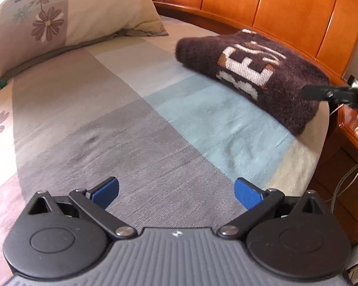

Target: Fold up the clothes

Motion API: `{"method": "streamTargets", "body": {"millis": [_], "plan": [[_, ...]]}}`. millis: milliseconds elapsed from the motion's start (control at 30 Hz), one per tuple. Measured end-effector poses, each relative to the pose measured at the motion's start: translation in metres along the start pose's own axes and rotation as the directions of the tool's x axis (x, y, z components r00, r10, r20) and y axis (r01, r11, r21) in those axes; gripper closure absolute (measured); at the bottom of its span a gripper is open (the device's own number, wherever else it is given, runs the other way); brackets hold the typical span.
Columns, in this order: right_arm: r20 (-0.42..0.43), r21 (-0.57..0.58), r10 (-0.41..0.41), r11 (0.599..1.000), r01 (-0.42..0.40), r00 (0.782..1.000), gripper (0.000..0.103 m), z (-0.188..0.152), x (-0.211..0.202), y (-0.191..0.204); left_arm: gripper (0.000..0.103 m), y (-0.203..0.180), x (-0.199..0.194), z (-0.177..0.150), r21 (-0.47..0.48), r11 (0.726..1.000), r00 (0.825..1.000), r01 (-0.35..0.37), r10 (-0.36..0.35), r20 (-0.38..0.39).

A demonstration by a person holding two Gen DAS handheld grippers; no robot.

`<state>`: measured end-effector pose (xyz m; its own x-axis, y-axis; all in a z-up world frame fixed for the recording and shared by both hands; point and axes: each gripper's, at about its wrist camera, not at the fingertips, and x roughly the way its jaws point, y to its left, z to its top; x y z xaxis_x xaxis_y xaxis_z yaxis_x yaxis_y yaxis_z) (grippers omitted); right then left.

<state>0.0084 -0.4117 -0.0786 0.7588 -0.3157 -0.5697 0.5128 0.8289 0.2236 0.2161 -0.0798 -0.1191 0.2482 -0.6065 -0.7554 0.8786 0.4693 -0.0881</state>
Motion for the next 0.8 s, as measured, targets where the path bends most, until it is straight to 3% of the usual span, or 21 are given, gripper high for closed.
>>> {"method": "streamTargets", "body": {"millis": [67, 133, 200, 300, 367, 433, 467, 633, 800], "plan": [[-0.088, 0.029, -0.022, 0.999, 0.025, 0.996, 0.0, -0.004, 0.015, 0.0, 0.001, 0.0, -0.007, -0.001, -0.002, 1.0, 1.0, -0.007, 0.007, 0.02], [-0.102, 0.016, -0.043, 0.999, 0.045, 0.994, 0.0, -0.007, 0.017, 0.004, 0.001, 0.001, -0.018, 0.0, 0.017, 0.999, 0.997, -0.041, 0.039, 0.07], [-0.07, 0.032, -0.013, 0.999, 0.015, 0.997, 0.0, -0.003, 0.007, 0.004, 0.001, 0.002, -0.027, 0.001, 0.041, 0.995, 0.988, -0.087, 0.081, 0.134], [0.019, 0.073, -0.029, 0.997, 0.027, 0.999, 0.0, 0.006, -0.005, -0.001, 0.001, 0.0, -0.034, 0.004, 0.054, 0.99, 0.972, -0.134, 0.121, 0.201], [-0.016, 0.107, -0.094, 0.99, 0.095, 0.995, 0.0, 0.008, 0.004, -0.008, 0.001, -0.003, -0.036, 0.006, 0.049, 0.987, 0.963, -0.151, 0.135, 0.233], [-0.143, 0.14, -0.149, 0.976, 0.169, 0.978, 0.0, 0.005, 0.022, -0.013, 0.001, -0.005, -0.036, 0.006, 0.041, 0.99, 0.965, -0.132, 0.119, 0.232], [-0.165, 0.148, -0.154, 0.973, 0.179, 0.974, 0.0, 0.001, 0.023, -0.012, 0.001, -0.007, -0.036, 0.006, 0.044, 0.992, 0.969, -0.121, 0.108, 0.224], [-0.187, 0.187, -0.171, 0.961, 0.206, 0.967, 0.0, -0.015, 0.006, -0.003, 0.001, -0.015, -0.037, 0.007, 0.063, 0.993, 0.981, -0.097, 0.085, 0.174], [-0.187, 0.16, -0.23, 0.952, 0.26, 0.955, 0.0, -0.026, -0.018, 0.016, 0.001, -0.023, -0.053, 0.003, 0.051, 0.997, 0.978, -0.059, 0.047, 0.202]]}}
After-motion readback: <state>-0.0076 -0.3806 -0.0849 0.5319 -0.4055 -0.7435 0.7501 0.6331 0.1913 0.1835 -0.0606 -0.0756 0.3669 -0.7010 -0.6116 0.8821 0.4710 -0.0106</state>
